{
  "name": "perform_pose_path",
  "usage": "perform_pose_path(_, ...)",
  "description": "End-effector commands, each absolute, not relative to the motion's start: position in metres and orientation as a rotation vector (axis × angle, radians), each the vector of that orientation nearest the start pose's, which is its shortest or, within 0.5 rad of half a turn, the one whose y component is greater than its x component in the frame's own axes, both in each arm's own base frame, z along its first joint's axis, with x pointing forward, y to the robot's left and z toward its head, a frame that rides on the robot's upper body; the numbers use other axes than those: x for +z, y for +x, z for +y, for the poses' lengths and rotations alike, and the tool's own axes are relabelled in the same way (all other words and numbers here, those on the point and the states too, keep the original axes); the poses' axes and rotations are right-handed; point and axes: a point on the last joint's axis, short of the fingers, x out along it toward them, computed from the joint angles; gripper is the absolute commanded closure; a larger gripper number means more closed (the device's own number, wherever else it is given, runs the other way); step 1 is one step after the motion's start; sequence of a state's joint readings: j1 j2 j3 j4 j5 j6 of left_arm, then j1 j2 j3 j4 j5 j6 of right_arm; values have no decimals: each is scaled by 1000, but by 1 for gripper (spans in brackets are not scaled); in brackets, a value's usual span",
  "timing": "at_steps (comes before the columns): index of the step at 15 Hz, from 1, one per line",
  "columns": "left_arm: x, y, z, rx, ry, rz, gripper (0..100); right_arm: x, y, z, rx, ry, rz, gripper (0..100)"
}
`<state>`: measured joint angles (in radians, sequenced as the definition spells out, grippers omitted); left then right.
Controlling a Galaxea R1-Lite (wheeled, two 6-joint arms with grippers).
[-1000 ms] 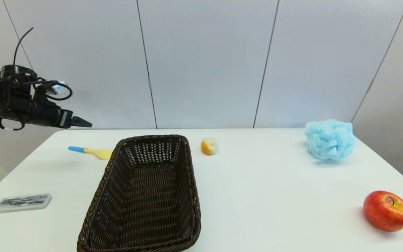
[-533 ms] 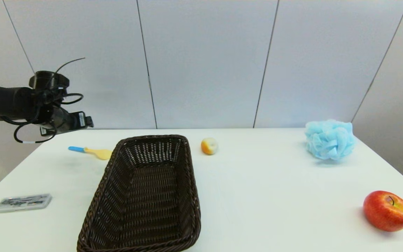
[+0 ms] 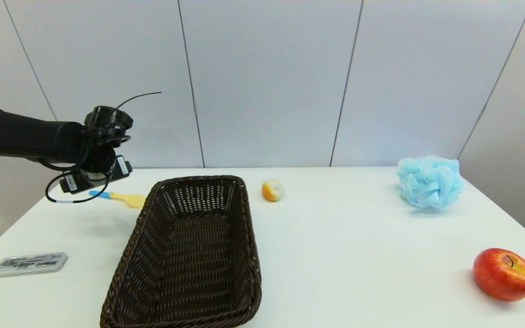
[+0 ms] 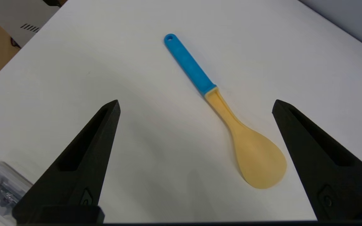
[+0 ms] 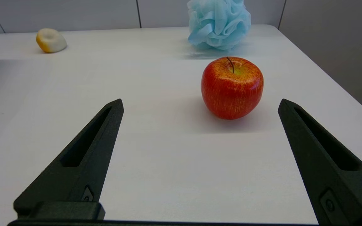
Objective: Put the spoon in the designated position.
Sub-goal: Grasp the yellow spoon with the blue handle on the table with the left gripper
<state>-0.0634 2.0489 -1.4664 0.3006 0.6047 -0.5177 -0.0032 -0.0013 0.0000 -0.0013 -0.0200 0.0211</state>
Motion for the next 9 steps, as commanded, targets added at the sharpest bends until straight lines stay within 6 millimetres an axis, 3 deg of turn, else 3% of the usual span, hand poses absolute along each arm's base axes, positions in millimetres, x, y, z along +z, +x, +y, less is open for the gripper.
perform_pose_path(1,138,396,-11,776,-153,694,0,76,-23,0,-23,21,-2,0)
perform_pose_path(9,116,407,-10,841,-335,658,0,76,-23,0,-23,21,-2,0)
